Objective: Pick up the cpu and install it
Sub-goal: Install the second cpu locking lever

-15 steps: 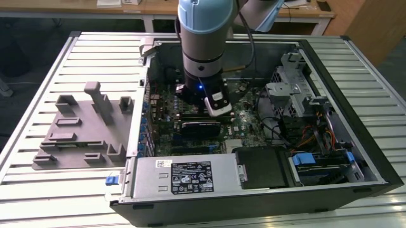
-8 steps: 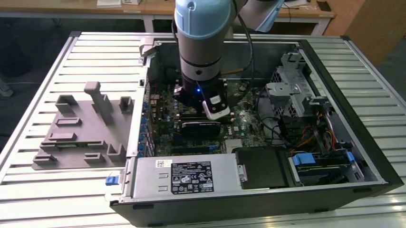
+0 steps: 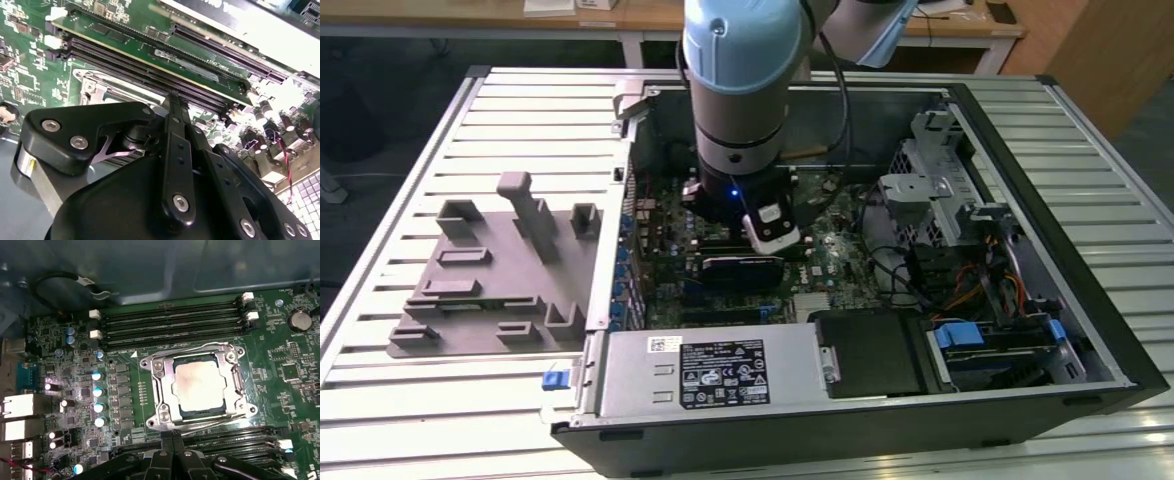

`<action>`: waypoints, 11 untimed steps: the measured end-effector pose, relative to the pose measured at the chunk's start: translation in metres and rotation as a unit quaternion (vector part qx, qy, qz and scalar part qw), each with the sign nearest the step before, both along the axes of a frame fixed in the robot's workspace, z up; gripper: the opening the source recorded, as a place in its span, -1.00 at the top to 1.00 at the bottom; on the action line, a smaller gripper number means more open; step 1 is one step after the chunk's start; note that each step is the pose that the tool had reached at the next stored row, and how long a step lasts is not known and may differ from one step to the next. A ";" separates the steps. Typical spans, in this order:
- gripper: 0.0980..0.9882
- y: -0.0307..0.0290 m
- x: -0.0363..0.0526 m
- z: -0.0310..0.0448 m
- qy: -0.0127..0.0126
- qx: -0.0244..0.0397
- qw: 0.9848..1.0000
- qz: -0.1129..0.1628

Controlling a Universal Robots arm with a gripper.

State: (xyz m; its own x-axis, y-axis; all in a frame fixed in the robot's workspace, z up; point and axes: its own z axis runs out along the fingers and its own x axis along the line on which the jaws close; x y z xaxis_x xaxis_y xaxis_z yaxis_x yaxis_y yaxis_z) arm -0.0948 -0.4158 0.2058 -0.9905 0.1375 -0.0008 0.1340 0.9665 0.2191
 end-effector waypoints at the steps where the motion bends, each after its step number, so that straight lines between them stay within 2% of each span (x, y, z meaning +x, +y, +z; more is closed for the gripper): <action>1: 0.98 -0.0003 -0.0010 -0.0005 0.000 0.001 1.000 0.000; 3: 0.98 -0.0007 -0.0031 -0.0018 0.000 0.003 1.000 0.001; 9: 0.98 -0.0010 -0.0071 -0.0072 0.000 0.019 1.000 0.005; 11: 0.98 -0.0010 -0.0075 -0.0084 0.000 0.023 1.000 0.005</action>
State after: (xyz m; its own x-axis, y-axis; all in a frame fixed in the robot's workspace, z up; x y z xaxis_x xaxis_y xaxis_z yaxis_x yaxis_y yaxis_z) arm -0.1023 -0.4168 0.1974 -0.9919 0.1273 0.0050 0.1241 0.9569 0.2625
